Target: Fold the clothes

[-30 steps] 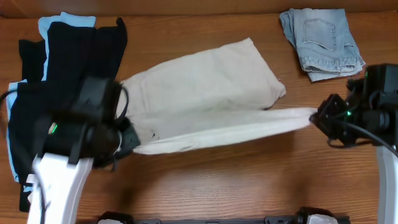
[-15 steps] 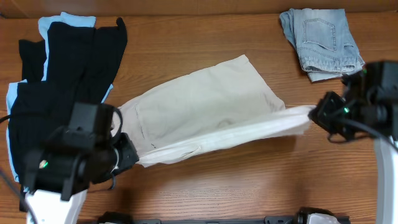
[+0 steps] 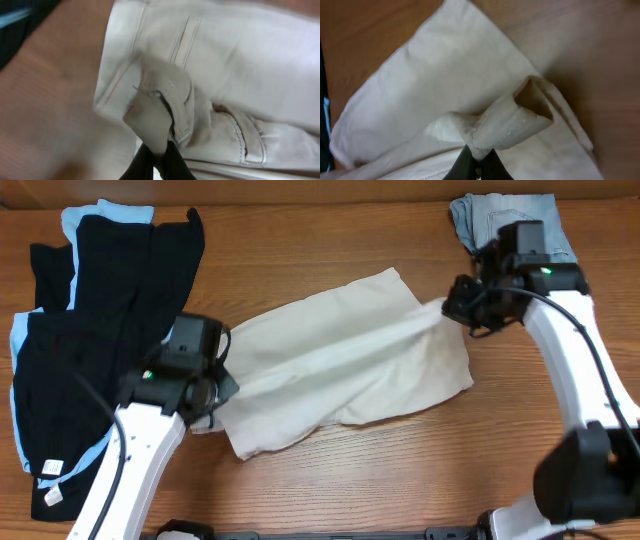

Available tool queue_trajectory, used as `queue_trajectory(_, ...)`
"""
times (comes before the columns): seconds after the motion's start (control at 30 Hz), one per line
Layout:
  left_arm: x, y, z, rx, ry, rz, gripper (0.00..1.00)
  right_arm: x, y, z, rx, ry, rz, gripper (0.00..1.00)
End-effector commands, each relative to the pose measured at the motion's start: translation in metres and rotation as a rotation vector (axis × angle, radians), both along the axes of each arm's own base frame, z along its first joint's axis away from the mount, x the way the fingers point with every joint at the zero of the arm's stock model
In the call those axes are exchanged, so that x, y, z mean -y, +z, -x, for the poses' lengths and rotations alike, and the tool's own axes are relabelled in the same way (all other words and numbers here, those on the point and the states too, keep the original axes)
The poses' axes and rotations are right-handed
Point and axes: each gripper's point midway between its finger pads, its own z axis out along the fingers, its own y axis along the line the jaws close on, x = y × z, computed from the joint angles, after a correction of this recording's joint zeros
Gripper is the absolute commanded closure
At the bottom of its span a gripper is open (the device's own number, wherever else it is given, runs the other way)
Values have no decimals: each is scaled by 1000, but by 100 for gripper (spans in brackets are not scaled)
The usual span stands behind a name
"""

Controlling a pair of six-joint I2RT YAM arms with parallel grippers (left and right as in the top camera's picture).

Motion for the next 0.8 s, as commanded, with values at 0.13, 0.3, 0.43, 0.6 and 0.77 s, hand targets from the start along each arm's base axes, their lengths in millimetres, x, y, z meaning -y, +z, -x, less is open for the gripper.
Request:
queue_trajectory(0.13, -45, -22, -42, 36, 58, -264, 96, 14, -4, -52, 153, -30, 120, 96)
queue_trajectory(0.3, -50, -33, -50, 20, 67, -300, 96, -7, 3, -68, 235, 7, 112, 96)
queue_trajectory(0.43, -59, -39, -50, -7, 82, -354, 96, -17, -3, -76, 250, 23, 115, 96)
queue_trajectory(0.6, -70, -39, -52, 0, 115, -373, 88, -17, -32, -85, 218, 16, 126, 90)
queue_trajectory(0.77, -80, -32, -65, 56, 147, -377, 13, -13, -54, -88, 184, 4, 150, 0)
